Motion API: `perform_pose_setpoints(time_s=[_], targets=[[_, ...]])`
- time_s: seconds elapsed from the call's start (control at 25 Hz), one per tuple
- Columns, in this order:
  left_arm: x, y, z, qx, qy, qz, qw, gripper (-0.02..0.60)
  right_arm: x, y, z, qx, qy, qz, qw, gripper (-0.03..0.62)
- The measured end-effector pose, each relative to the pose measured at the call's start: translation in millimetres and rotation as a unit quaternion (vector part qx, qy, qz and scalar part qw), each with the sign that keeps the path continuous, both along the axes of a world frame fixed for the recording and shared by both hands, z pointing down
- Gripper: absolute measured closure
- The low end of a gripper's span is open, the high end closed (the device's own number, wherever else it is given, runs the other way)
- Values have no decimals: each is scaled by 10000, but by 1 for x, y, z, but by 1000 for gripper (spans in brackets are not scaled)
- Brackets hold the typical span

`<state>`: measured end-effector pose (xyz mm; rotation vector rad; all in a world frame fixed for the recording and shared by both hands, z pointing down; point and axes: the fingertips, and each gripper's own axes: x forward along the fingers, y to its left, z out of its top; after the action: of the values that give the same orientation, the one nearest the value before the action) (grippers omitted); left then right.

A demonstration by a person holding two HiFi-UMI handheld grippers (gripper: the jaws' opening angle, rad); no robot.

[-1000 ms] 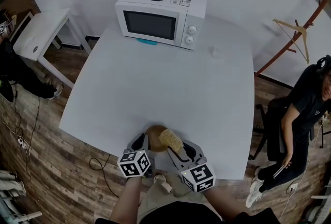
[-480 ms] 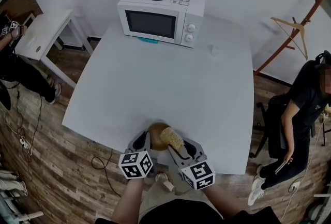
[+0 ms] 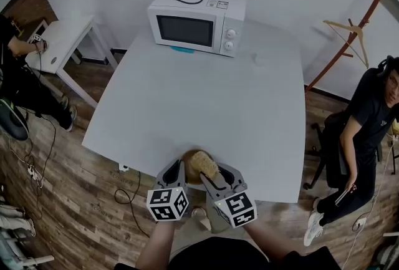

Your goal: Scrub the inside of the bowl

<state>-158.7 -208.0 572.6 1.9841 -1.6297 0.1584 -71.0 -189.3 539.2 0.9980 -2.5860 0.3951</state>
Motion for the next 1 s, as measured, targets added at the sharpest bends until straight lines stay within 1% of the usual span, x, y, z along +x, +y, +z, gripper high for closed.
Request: perform_pose_setpoints(time_s=[0.32, 0.48, 0.8, 1.0], targets=[[1, 27, -19, 262, -106, 168, 9995, 549, -4, 23, 4, -36, 355, -47, 9994, 416], [6, 36, -25, 377, -174, 340, 9986, 549, -4, 32, 9, -83, 590, -48, 9982, 416], [11, 51, -30, 481, -171, 490, 9975, 549, -6, 44, 11, -121, 735, -14, 9972, 416], [15, 51, -39, 600, -238, 586, 9962, 548, -12, 45, 3, -53, 682, -62, 9976, 416]])
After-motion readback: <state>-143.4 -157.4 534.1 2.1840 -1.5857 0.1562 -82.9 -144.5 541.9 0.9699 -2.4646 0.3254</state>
